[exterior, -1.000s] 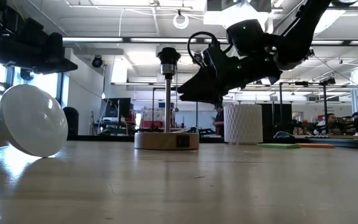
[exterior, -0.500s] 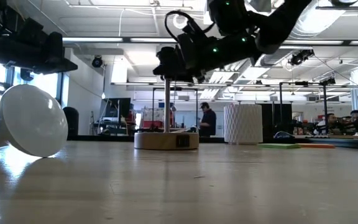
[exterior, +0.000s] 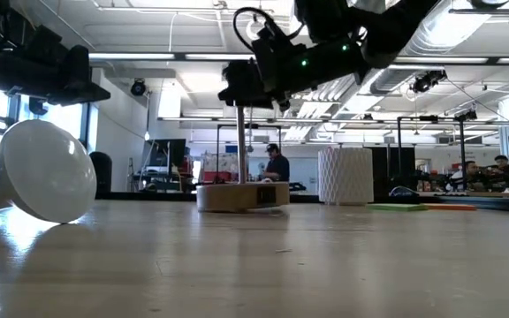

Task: Screw lightbulb
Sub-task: Insert the white lightbulb into the brown lamp

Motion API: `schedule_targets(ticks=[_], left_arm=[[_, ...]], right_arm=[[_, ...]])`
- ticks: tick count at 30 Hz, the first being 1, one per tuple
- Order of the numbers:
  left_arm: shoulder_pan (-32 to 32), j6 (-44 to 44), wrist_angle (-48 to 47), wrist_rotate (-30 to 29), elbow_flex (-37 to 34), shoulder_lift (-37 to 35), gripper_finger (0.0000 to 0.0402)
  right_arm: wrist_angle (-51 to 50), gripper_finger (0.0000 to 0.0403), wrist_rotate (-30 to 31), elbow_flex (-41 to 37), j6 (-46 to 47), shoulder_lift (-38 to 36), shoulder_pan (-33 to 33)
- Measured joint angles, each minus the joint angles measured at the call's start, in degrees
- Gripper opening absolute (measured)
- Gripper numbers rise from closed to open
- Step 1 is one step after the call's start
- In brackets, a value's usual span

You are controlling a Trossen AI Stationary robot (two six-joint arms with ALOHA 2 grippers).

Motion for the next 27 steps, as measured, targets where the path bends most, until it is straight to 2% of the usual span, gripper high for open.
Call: schedule_targets(ticks=[5, 9, 19, 27], left_arm=[[0.0, -2.8, 0.0, 0.2, 0.0, 0.0, 0.0001], [0.0, -4.5, 0.1, 0.2, 0.0, 0.0, 0.0001], [0.0, -4.5, 0.1, 0.2, 0.0, 0.0, 0.0001], [0.0, -4.5, 0.1, 0.2, 0.0, 0.0, 0.0001]], right_arm=[[-3.7, 0.0136, 0.0, -0.8, -2.2, -5.2, 0.0], [-4.2, 0.0136, 0.6, -5.2, -1.7, -9.5, -0.4], [5.1, 0.0136, 10.8, -20.3, 6.4, -18.9, 0.3], [3.0, 0.0136, 19.9, -22.8, 11.9, -19.4, 9.3]])
